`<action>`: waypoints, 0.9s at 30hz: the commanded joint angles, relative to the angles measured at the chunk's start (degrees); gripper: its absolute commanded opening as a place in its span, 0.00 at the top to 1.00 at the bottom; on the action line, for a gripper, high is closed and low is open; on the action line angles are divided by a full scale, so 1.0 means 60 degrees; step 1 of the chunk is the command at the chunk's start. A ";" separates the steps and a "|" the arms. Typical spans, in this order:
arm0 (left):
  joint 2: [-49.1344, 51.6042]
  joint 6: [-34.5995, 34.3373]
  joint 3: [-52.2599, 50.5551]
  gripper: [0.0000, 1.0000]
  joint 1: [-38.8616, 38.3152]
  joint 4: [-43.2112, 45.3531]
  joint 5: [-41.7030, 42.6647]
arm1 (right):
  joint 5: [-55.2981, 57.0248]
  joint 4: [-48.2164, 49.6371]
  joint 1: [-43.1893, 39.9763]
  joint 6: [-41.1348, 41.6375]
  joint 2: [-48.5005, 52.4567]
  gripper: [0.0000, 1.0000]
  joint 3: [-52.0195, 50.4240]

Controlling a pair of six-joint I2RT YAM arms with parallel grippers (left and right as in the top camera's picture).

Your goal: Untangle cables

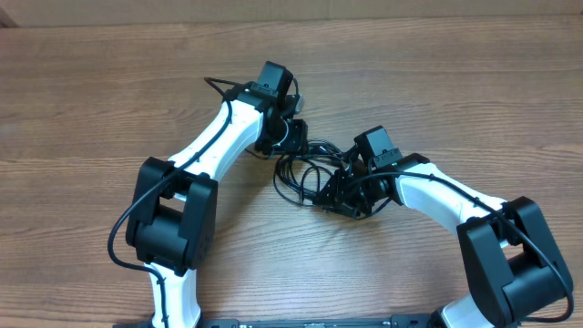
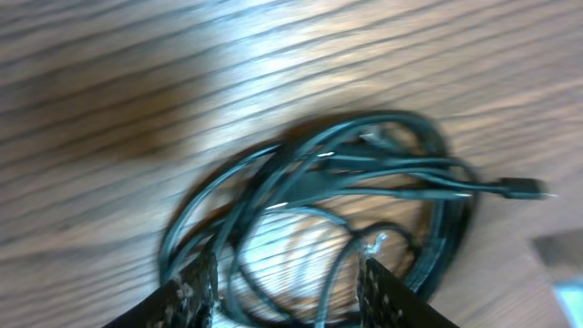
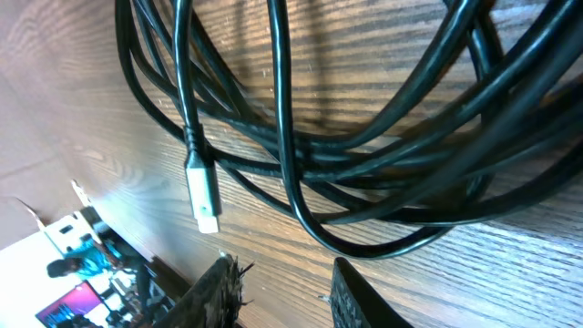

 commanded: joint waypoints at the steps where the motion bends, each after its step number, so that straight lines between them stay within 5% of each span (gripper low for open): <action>1: -0.0124 -0.0754 0.0211 0.49 -0.0025 -0.0331 -0.1297 | -0.0117 -0.0299 0.0073 -0.0987 0.0040 0.69 0.0091; 8: -0.0124 -0.0790 0.0058 0.49 -0.0025 -0.0692 -0.1778 | 0.0208 -0.0849 0.0073 -0.1956 0.0040 0.64 0.0390; 27: -0.0124 -0.1005 -0.1789 0.55 -0.0025 0.1100 -0.1147 | 0.0962 -0.1031 0.0073 -0.3759 0.0040 0.59 0.0718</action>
